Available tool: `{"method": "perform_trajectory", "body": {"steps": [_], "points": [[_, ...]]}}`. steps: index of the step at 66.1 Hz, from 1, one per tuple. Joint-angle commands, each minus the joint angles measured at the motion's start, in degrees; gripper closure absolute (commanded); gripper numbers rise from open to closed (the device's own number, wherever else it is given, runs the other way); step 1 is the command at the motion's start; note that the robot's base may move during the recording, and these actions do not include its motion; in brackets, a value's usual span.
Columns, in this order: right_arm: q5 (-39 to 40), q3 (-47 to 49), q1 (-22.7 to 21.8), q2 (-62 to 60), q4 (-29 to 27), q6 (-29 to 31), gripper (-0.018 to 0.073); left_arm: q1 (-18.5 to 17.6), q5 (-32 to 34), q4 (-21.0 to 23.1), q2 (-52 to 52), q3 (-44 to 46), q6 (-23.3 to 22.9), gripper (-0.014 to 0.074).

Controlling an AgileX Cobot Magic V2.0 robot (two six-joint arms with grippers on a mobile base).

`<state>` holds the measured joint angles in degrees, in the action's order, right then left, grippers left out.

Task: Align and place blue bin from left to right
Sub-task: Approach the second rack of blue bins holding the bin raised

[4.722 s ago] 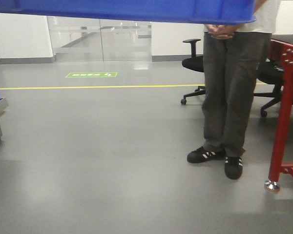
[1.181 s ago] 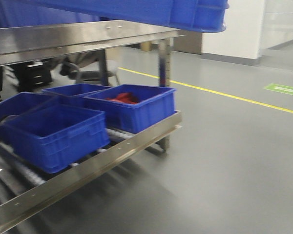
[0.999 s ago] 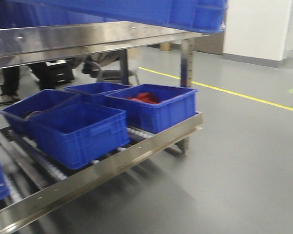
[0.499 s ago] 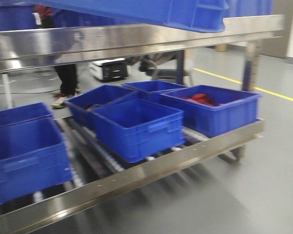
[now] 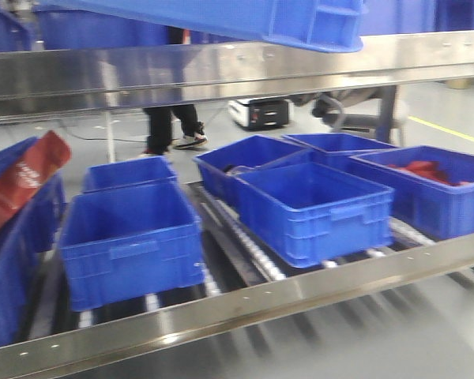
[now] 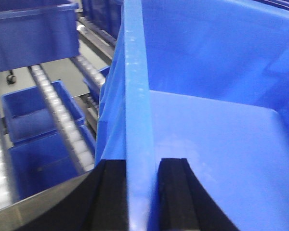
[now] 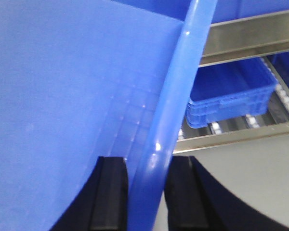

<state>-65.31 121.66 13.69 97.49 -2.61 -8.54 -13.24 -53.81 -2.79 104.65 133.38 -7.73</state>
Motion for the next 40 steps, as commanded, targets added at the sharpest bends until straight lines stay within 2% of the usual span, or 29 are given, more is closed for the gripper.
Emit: {"method": "perform_trajectory", "body": {"steps": [1,40], "points": [[3.21,1.13,0.12,-1.4,-0.16,2.1,0.0626,-0.12,11.62,0.81,-1.71,1.06,-0.33,0.0708],[3.21,1.13,0.12,-1.4,-0.16,2.1,0.0626,-0.12,11.62,0.81,-1.71,1.06,-0.33,0.0708]]}}
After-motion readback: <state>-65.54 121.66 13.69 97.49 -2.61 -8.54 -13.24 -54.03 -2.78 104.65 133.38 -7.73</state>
